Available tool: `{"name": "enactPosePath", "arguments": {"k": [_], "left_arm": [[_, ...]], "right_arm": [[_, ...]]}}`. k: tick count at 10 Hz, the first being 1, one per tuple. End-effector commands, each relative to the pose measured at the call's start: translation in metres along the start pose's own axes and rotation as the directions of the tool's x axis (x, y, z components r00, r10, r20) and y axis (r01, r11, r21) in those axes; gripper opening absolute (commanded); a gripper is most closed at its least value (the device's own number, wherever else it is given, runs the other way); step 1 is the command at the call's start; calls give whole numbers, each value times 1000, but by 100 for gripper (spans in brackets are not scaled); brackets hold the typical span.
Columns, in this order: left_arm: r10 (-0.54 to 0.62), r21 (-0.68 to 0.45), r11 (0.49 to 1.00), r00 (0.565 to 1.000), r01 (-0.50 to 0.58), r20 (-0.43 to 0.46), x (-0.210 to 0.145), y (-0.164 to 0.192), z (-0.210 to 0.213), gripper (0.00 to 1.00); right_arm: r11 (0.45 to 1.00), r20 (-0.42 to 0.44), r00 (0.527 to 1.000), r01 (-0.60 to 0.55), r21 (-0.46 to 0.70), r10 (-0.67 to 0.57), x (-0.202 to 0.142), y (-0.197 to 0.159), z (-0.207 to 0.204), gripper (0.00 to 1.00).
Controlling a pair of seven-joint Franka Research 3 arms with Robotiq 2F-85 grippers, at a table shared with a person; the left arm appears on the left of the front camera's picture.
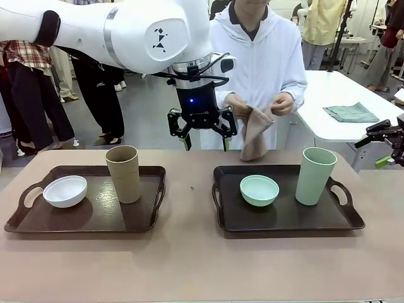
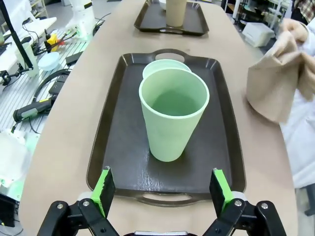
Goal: Set up a tray with a mat and arrange the tableware.
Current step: Pick up the Picnic Bowl and Reusable plastic cup from the Handle tray in front of the human's position and hold them in the air.
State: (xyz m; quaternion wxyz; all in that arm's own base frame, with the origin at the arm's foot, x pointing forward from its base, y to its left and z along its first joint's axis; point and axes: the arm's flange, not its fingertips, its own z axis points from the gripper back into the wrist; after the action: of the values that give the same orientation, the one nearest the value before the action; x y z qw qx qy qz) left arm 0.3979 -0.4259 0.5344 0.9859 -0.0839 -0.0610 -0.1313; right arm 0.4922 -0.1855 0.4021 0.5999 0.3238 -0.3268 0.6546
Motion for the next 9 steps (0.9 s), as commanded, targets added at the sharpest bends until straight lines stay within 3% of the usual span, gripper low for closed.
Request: {"name": "enactPosePath", "arguments": {"k": [1, 3, 5, 9], "left_arm": [[0, 0, 1000, 1000, 0, -1, 0, 0, -1, 100], [111, 47, 993, 994, -112, 12, 19, -15, -19, 100], [117, 82, 989, 992, -120, 46, 26, -21, -38, 100], [130, 97, 986, 990, -135, 53, 37, -28, -92, 100]], "right_arm": [[1000, -1, 1000, 5, -1, -5, 0, 0, 0, 100], [1000, 29, 999, 26, -2, -26, -14, -26, -24, 100], [1000, 80, 997, -13, 29, 11, -17, -35, -43, 100], [999, 60, 998, -10, 53, 7, -24, -42, -82, 100]]}}
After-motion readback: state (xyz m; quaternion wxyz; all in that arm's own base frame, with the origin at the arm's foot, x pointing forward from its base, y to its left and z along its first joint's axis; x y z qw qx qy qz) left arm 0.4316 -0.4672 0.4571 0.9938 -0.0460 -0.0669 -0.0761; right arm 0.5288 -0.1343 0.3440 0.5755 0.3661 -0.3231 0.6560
